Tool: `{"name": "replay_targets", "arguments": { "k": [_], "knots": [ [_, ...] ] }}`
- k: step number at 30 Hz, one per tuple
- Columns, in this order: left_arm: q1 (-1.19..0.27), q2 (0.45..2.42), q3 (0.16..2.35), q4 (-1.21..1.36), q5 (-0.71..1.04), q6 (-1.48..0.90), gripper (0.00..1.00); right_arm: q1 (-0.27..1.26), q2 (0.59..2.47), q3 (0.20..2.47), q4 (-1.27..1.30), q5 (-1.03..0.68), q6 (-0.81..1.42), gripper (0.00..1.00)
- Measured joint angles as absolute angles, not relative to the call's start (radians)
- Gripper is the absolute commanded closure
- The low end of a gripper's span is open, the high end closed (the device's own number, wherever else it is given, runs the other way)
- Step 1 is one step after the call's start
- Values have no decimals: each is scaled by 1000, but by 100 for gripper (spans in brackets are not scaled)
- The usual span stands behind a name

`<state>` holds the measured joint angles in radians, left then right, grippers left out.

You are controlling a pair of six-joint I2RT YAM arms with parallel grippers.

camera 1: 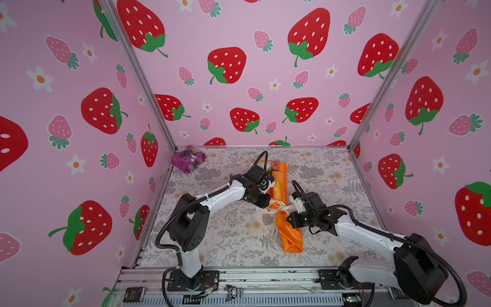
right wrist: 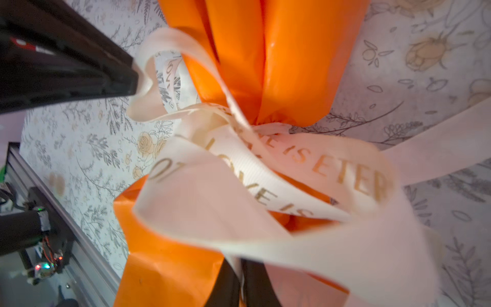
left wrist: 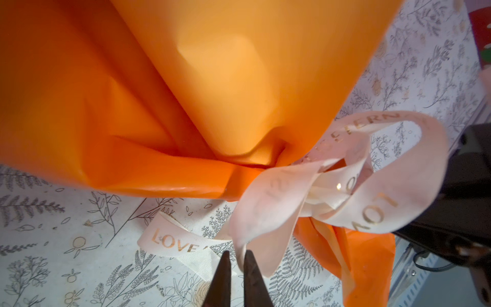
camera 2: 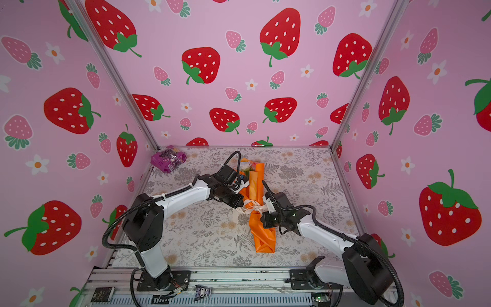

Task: Tie the bouquet of fake flowers

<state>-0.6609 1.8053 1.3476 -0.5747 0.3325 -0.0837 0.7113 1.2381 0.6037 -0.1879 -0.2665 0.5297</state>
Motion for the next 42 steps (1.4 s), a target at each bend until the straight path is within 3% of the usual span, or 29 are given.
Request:
{"name": "replay_targets", "arguments": {
  "k": [6, 12, 19, 25, 42],
  "knots": [
    [-659, 1696, 1258, -513, 287, -87, 68, 711, 1225, 604, -191, -263, 526, 95],
    [-704, 1612, 1204, -463, 287, 66, 66, 711, 1224, 604, -195, -259, 527, 95],
    [-828, 1695, 1241, -468, 186, 344, 66, 712, 1224, 604, -196, -256, 527, 95],
    [-841, 1761, 1257, -467, 97, 487, 66, 711, 1224, 604, -197, -254, 527, 95],
    [-853, 1724, 1257, -386, 67, 607, 66, 711, 1224, 604, -200, -250, 530, 95]
  ]
}}
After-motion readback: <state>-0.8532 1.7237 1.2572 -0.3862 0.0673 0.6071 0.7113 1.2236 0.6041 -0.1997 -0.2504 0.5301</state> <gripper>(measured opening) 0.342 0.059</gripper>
